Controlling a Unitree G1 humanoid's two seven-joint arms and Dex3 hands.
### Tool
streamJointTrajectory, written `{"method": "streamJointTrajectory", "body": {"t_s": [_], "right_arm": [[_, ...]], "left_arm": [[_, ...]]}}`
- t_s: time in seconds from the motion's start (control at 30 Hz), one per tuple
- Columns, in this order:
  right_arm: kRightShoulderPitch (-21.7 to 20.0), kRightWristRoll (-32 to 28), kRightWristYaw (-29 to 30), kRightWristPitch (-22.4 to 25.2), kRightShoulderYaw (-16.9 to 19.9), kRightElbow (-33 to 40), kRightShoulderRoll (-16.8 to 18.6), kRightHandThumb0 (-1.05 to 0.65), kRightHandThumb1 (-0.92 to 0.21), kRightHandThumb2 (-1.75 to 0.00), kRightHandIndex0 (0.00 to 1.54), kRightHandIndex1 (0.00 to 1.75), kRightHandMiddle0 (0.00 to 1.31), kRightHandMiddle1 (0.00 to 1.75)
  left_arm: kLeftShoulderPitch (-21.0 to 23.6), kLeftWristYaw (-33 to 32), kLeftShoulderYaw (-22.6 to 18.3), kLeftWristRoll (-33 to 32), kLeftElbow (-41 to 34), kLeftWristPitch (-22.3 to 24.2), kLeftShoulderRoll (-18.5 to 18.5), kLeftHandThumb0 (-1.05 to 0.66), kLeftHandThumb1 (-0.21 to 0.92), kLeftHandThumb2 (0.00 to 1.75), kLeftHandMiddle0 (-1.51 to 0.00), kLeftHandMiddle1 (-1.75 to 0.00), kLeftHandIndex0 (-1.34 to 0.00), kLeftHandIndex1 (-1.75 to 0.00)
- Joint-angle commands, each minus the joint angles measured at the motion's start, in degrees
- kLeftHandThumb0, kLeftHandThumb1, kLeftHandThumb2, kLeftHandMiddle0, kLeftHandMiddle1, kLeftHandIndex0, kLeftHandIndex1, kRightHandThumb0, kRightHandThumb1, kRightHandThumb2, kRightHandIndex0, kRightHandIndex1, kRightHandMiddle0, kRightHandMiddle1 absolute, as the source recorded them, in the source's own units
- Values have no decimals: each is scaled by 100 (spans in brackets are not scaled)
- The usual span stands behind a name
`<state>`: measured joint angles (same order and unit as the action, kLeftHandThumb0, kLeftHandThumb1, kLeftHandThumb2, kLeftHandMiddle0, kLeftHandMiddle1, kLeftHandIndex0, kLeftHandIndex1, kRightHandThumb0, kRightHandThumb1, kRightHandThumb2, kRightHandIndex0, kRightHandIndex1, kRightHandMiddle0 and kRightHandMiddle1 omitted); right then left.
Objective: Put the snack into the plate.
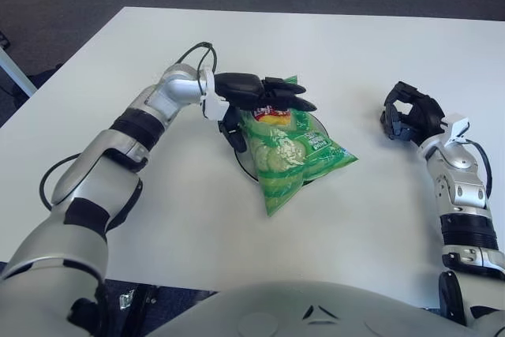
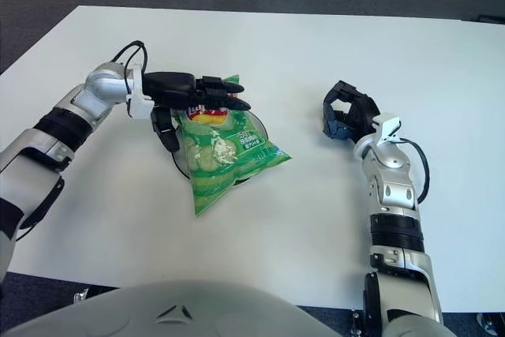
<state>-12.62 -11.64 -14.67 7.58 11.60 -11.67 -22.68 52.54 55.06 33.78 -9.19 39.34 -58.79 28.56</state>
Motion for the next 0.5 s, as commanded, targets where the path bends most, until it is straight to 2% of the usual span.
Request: {"method": "streamJointTrajectory", "body": {"t_s": [0.0,0.17,0.27,0.37,0.47], "right_arm": [[279,174,-3,392,-172,-247,70,-47,-35,-128,126,175,59,175],[297,178,-36,347,-199,-240,47,-47,-35,-128,125,175,59,175],[299,177,-41,334,-209,-244,39,-47,-35,-128,125,175,59,175],[270,183,-74,273,-218,-346,18,-47,-35,-128,126,175,59,175],[259,179,-87,247,-224,-383,10,-47,-36,-126,125,175,58,175]], "left_arm": [[51,551,-326,-518,83,145,-130,-101,78,37,0,0,0,0],[126,1558,-877,-1412,256,606,-420,-104,88,27,0,0,0,0],[141,1970,-1135,-1589,312,763,-536,-105,90,25,0,0,0,0],[222,2950,-1677,-2314,582,1577,-646,-104,91,23,0,0,0,0],[197,3313,-2056,-2600,611,2116,-791,-103,91,22,0,0,0,0]]}}
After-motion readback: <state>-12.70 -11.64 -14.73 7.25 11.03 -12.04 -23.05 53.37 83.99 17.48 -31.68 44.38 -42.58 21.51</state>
